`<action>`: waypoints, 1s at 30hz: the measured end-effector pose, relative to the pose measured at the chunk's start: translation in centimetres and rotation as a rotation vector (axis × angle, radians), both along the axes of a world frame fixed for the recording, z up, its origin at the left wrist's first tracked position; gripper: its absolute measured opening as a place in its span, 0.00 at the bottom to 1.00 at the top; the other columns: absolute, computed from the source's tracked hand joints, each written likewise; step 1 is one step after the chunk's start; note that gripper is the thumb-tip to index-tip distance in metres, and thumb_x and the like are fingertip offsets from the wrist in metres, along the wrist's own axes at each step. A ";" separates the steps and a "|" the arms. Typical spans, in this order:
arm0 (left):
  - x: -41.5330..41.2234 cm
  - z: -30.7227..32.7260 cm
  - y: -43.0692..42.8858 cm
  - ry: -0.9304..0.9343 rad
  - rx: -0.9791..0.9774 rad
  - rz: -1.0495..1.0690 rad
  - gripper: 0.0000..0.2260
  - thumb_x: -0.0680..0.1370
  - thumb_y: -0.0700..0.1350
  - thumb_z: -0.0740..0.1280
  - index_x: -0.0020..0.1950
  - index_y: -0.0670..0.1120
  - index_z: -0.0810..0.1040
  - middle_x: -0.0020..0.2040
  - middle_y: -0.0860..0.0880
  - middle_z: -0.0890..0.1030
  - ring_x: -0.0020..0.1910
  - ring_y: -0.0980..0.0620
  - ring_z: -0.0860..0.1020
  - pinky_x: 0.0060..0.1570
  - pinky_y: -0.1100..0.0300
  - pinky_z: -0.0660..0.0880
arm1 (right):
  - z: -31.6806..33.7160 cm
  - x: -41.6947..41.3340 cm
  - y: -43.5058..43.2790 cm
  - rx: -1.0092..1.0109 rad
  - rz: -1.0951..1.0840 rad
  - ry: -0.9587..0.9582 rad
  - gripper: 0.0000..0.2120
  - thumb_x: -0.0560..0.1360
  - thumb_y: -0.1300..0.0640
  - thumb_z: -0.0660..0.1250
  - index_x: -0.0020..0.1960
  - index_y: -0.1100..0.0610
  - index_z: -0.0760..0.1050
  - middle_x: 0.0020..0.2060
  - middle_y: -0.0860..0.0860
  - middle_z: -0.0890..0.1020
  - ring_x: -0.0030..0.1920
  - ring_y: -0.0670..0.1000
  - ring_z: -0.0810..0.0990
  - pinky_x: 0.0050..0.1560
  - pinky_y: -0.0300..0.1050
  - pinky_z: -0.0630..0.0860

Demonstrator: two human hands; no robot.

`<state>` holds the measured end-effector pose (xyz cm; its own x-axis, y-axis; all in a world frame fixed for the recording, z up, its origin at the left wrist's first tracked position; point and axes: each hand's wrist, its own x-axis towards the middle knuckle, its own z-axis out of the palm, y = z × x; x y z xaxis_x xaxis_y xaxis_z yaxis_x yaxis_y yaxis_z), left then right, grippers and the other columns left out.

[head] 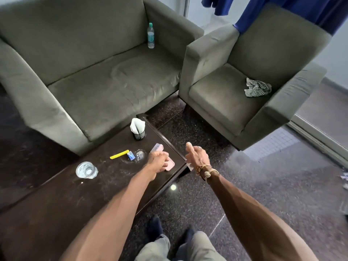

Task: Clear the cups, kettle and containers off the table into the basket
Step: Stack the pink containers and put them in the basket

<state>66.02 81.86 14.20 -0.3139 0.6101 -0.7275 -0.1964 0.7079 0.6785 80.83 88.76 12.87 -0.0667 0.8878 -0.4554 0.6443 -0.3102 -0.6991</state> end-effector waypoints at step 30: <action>3.7 -20.3 2.3 -0.132 -0.296 0.765 0.11 0.79 0.41 0.68 0.61 0.41 0.79 0.46 0.44 0.82 0.36 0.48 0.78 0.41 0.56 0.78 | -19.6 -4.4 10.7 -0.312 0.698 -0.303 0.14 0.80 0.52 0.62 0.56 0.60 0.80 0.53 0.62 0.83 0.56 0.63 0.80 0.54 0.48 0.74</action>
<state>69.76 84.21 -6.08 -0.4650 0.0404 -0.8844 -0.7609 0.4925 0.4226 76.47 99.49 -6.75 -0.3907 0.5170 -0.7616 0.9079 0.0800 -0.4115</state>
